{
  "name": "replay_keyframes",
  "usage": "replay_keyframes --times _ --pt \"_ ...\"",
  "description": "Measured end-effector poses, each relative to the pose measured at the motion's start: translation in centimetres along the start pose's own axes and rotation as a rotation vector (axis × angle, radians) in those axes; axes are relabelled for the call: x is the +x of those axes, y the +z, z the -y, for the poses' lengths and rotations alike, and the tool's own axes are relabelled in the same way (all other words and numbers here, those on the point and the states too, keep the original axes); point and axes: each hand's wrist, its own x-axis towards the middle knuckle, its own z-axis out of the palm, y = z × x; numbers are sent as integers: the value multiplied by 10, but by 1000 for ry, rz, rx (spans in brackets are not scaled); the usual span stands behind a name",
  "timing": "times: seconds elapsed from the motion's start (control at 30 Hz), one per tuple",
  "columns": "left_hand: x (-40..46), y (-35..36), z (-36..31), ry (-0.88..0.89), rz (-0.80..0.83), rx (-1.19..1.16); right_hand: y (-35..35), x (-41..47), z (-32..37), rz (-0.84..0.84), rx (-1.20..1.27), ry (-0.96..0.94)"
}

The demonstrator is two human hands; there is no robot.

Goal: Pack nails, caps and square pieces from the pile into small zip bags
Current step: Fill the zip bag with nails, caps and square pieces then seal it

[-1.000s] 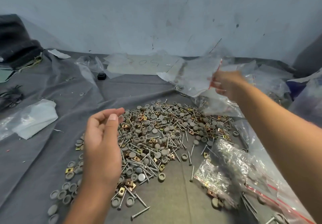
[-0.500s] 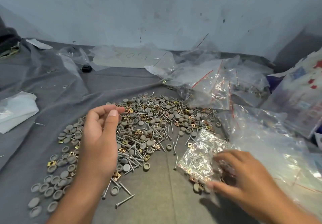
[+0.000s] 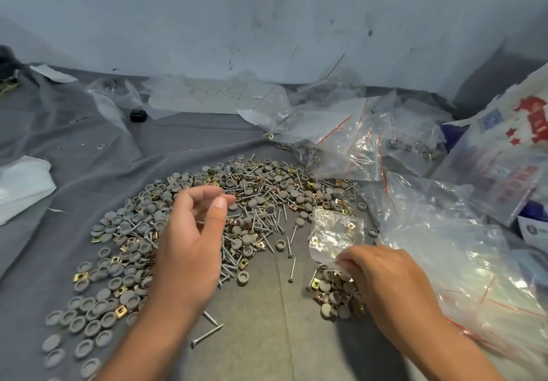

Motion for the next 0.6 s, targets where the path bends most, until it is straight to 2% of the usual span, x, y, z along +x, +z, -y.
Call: replay_keyframes --times 0.1,0.17,0.23,0.37,0.6 --pt "-3 3 -3 1 50 32 -12 19 10 -70 352 118" --pt "-7 8 -5 22 126 74 -18 36 31 -111 602 112" --pt "-12 11 -8 58 185 120 -21 50 61 -96 736 51" --pt "-9 5 -8 110 96 236 -16 62 101 -69 833 -72" --pt "6 -15 -2 136 -110 447 -2 68 90 -115 880 -8"
